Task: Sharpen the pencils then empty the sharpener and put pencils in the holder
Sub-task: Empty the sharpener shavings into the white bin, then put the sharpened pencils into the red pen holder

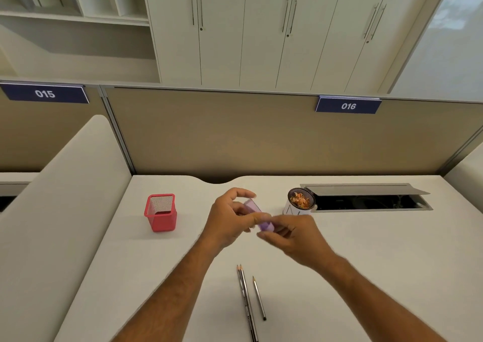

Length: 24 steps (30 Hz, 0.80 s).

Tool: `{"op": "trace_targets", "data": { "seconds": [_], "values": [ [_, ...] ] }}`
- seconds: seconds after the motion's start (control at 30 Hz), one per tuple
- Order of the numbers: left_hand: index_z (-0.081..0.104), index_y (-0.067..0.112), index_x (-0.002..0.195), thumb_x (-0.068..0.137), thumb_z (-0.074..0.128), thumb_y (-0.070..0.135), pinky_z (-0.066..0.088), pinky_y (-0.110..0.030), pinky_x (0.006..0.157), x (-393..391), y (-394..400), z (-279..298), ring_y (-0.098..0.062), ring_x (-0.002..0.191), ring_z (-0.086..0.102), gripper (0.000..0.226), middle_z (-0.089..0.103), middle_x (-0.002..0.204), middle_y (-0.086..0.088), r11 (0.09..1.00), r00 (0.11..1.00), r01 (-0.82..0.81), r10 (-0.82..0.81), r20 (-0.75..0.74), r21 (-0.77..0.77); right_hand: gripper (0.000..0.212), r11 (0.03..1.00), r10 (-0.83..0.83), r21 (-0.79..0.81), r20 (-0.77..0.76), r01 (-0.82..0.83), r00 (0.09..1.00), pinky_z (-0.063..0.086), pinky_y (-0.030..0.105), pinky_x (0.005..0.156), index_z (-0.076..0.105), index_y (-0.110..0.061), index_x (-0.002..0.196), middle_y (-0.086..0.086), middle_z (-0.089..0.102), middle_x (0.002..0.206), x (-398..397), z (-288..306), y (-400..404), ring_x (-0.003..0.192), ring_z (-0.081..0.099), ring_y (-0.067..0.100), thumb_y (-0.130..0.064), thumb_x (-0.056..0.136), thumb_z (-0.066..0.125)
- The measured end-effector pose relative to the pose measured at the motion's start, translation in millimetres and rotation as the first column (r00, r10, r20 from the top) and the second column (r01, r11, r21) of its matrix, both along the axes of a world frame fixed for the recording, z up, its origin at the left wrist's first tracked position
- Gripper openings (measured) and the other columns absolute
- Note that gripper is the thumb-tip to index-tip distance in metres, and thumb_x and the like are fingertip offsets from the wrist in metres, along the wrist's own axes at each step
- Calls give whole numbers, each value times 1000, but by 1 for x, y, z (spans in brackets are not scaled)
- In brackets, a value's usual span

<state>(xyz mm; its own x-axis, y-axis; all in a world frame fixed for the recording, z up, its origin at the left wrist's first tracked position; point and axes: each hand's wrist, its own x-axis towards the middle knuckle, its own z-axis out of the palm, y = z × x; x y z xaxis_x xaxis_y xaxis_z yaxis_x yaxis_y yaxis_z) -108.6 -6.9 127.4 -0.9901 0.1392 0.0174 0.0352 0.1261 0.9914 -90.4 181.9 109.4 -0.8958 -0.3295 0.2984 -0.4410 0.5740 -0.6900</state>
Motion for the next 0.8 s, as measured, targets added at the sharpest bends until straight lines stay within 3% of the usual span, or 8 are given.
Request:
{"op": "trace_targets", "data": {
  "seconds": [0.1,0.17,0.23,0.37,0.47,0.57,0.63,0.8],
  "values": [
    [54,27,118,70,84,33,58,-24,65,8,3,-28,-14,68,68,57,74,74,0,997,999,-14,16,35,-74,24,991,-135,-1,23,135,991,43,19,49,72,-19,76,-17,60,52,16,-36,-10,47,54,4,-43,81,72],
    [52,31,122,74,79,42,57,-23,75,15,0,-54,-12,80,69,56,74,84,6,979,998,-55,59,17,-197,31,961,-271,67,25,269,962,47,26,50,69,-23,71,-12,60,52,27,-62,-14,48,53,7,-53,78,66],
    [51,33,122,78,68,55,54,-24,80,25,-11,-86,-9,92,65,52,71,93,12,921,992,-122,107,-60,-370,34,911,-386,172,44,374,921,47,24,53,67,-27,72,-10,62,55,39,-88,-13,52,56,8,-60,77,61],
    [58,27,119,81,39,76,51,-32,84,53,-51,-150,-14,102,60,65,68,105,10,654,966,-227,58,-252,-721,31,811,-533,366,139,456,835,46,22,57,59,-32,78,-11,60,62,62,-129,-7,60,59,7,-62,82,55],
    [62,17,119,85,23,78,51,-40,90,76,-79,-190,-23,110,63,80,69,114,0,488,976,-196,10,-218,-851,35,743,-611,458,167,487,774,50,26,59,55,-29,78,-11,59,65,72,-148,1,61,61,9,-64,84,51],
    [55,13,131,86,14,77,24,-43,111,95,-96,-216,-24,129,50,88,59,136,-4,367,995,-103,49,-92,-925,36,703,-648,511,173,495,742,53,30,62,53,-26,78,-9,61,69,77,-158,7,65,62,15,-62,85,51],
    [47,11,138,87,14,77,5,-42,115,104,-102,-226,-22,136,38,89,49,145,-6,341,997,-56,66,-35,-938,35,688,-660,531,174,494,731,52,31,63,52,-25,78,-8,61,71,78,-161,9,66,61,15,-59,86,51],
    [35,11,146,86,15,78,0,-50,114,112,-103,-236,-23,143,23,91,32,155,-9,297,998,-8,68,13,-955,38,681,-659,556,182,476,730,50,29,64,53,-25,84,-8,63,78,79,-162,7,72,62,15,-63,85,51]
  ]
}}
